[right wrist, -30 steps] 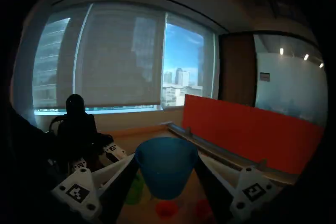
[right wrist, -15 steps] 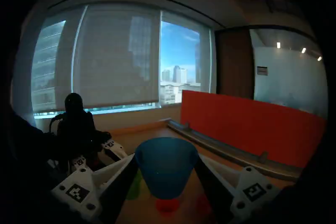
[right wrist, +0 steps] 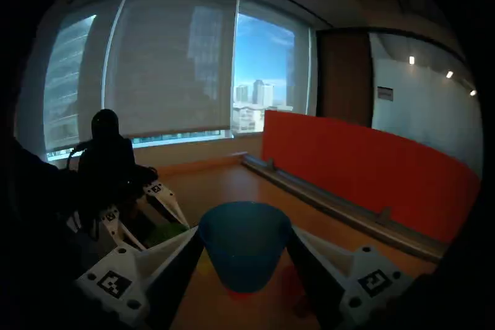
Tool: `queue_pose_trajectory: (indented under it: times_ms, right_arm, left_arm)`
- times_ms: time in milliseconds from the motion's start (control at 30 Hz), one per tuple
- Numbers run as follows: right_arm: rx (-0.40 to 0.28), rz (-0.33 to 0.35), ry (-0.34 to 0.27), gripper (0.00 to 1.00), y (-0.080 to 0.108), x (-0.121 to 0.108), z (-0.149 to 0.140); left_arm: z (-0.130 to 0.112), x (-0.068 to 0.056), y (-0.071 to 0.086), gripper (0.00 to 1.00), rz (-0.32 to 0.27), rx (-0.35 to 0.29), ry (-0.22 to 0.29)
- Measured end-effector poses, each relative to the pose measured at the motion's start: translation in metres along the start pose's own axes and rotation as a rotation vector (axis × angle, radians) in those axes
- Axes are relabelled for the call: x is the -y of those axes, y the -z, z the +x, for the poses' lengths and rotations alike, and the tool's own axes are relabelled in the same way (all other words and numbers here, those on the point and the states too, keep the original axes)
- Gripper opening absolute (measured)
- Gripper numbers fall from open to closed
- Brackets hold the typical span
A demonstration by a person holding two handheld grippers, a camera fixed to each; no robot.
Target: Pour water
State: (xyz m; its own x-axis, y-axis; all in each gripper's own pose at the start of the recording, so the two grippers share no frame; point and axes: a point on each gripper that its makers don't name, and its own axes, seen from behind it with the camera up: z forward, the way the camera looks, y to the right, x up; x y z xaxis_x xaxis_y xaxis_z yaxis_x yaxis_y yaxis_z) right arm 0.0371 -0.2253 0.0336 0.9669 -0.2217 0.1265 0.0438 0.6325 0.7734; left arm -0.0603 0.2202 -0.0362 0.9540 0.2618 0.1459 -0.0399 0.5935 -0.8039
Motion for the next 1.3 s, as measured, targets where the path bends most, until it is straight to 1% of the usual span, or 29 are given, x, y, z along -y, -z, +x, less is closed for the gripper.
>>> queue_pose_trajectory:
  times_ms: [133,400,567,900,1100,1300]
  right_arm:
    - [0.037,-0.002,0.025,0.92,0.002,0.000,-0.015]
    - [0.080,0.009,0.040,0.92,0.005,0.002,-0.037]
    - [0.102,0.016,0.036,0.92,0.005,0.002,-0.051]
    - [0.163,0.020,0.023,0.92,0.003,-0.003,-0.085]
    - [0.194,0.031,0.007,0.92,-0.002,-0.003,-0.108]
    - [0.231,0.042,0.003,0.92,-0.008,-0.002,-0.130]
  left_arm:
    - [-0.009,-0.002,-0.002,0.86,-0.008,0.035,-0.002]
    - [-0.026,-0.010,-0.005,0.87,-0.030,0.108,-0.028]
    - [-0.038,-0.015,-0.009,0.87,-0.046,0.147,-0.033]
    - [-0.065,-0.018,-0.016,0.87,-0.070,0.220,-0.036]
    - [-0.080,-0.022,-0.022,0.87,-0.085,0.258,-0.038]
    - [-0.096,-0.023,-0.026,0.87,-0.096,0.297,-0.037]
